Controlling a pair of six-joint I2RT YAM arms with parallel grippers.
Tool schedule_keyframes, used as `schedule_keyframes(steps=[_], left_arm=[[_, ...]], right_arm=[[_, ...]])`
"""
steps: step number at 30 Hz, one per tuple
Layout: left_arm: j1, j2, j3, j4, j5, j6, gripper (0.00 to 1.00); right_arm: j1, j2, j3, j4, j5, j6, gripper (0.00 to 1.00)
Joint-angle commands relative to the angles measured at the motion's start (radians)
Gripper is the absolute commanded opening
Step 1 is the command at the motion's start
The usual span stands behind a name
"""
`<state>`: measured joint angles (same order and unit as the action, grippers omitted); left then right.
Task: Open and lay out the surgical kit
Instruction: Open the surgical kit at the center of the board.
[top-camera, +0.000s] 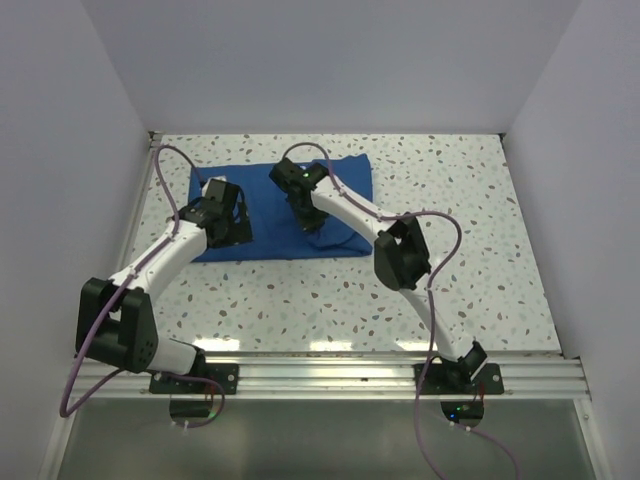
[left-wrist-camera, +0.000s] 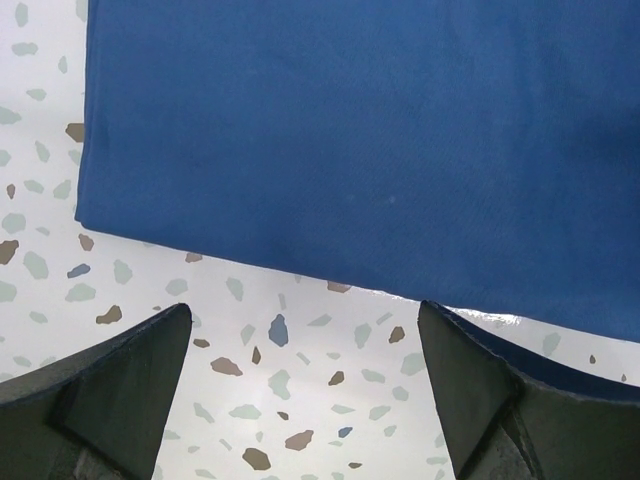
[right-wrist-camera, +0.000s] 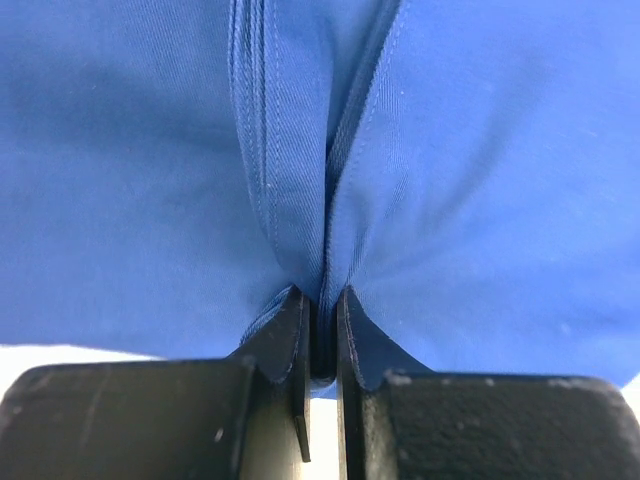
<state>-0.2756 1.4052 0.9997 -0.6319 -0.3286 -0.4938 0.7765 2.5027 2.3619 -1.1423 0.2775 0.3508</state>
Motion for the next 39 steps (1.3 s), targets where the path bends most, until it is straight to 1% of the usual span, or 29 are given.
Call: schedule_keyframes(steps=[1,2,3,4,5,7,8,10,11,13,14,16,17,18,19,20,22,24,27,28,31,32,35,39], left_arm=[[-0.001,0.02,0.03,0.049,0.003,0.02,1.0],[-0.001,0.024,0.043,0.049,0.002,0.023,1.0],[-0.001,0.035,0.053,0.044,0.002,0.03,1.0],[-0.001,0.041,0.062,0.043,0.002,0.034,1.0],[-0.001,0.046,0.071,0.04,0.002,0.037,1.0],[-0.001,0.063,0.096,0.037,0.005,0.046,1.0],[-0.001,0.067,0.105,0.037,0.006,0.046,1.0],[-0.001,0.084,0.128,0.031,0.01,0.054,1.0],[-0.001,0.089,0.135,0.029,0.016,0.054,1.0],[-0.001,0.104,0.154,0.026,0.026,0.055,1.0],[-0.001,0.109,0.166,0.024,0.036,0.055,1.0],[-0.002,0.123,0.184,0.015,0.049,0.054,1.0],[-0.002,0.127,0.185,0.011,0.052,0.054,1.0],[-0.002,0.132,0.194,0.003,0.057,0.054,0.99],[-0.002,0.135,0.2,0.0,0.062,0.054,1.0],[-0.002,0.135,0.201,-0.003,0.065,0.054,0.99],[-0.002,0.14,0.209,-0.008,0.069,0.058,1.0],[-0.002,0.14,0.211,-0.017,0.071,0.058,1.0],[-0.002,0.138,0.202,-0.017,0.076,0.054,1.0],[-0.002,0.137,0.198,-0.017,0.079,0.049,1.0],[-0.002,0.127,0.172,-0.006,0.088,0.038,1.0],[-0.002,0.123,0.159,-0.002,0.092,0.037,1.0],[-0.002,0.112,0.131,0.006,0.091,0.032,1.0],[-0.004,0.092,0.096,0.018,0.089,0.029,1.0]], right_arm=[[-0.032,-0.198,0.027,-0.048,0.119,-0.003,0.0],[-0.049,-0.232,-0.021,-0.042,0.144,-0.003,0.0],[-0.083,-0.314,-0.056,-0.015,0.164,-0.004,0.0],[-0.104,-0.355,-0.097,0.001,0.199,-0.006,0.0],[-0.126,-0.395,-0.187,0.015,0.209,-0.007,0.0],[-0.198,-0.512,-0.284,0.061,0.222,-0.015,0.0],[-0.222,-0.55,-0.378,0.072,0.239,-0.021,0.0],[-0.281,-0.634,-0.467,0.102,0.278,-0.042,0.0],[-0.298,-0.656,-0.556,0.111,0.313,-0.05,0.0],[-0.348,-0.717,-0.643,0.15,0.334,-0.061,0.0],[-0.368,-0.734,-0.729,0.165,0.339,-0.058,0.0],[-0.425,-0.774,-0.827,0.193,0.354,-0.03,0.0],[-0.445,-0.778,-0.851,0.196,0.362,-0.021,0.07],[-0.48,-0.777,-0.868,0.193,0.377,-0.013,0.33],[-0.496,-0.774,-0.883,0.19,0.396,0.002,0.69],[-0.511,-0.766,-0.901,0.182,0.419,0.016,0.98],[-0.56,-0.762,-0.9,0.147,0.451,0.056,0.98],[-0.6,-0.766,-0.882,0.132,0.451,0.073,0.99],[-0.617,-0.766,-0.814,0.113,0.43,0.094,0.98],[-0.618,-0.762,-0.77,0.112,0.384,0.096,0.98],[-0.617,-0.746,-0.713,0.157,0.243,0.064,0.98],[-0.617,-0.743,-0.683,0.197,0.141,0.054,0.99],[-0.618,-0.699,-0.612,0.243,0.013,0.057,0.99],[-0.617,-0.59,-0.482,0.251,-0.021,0.106,0.95]])
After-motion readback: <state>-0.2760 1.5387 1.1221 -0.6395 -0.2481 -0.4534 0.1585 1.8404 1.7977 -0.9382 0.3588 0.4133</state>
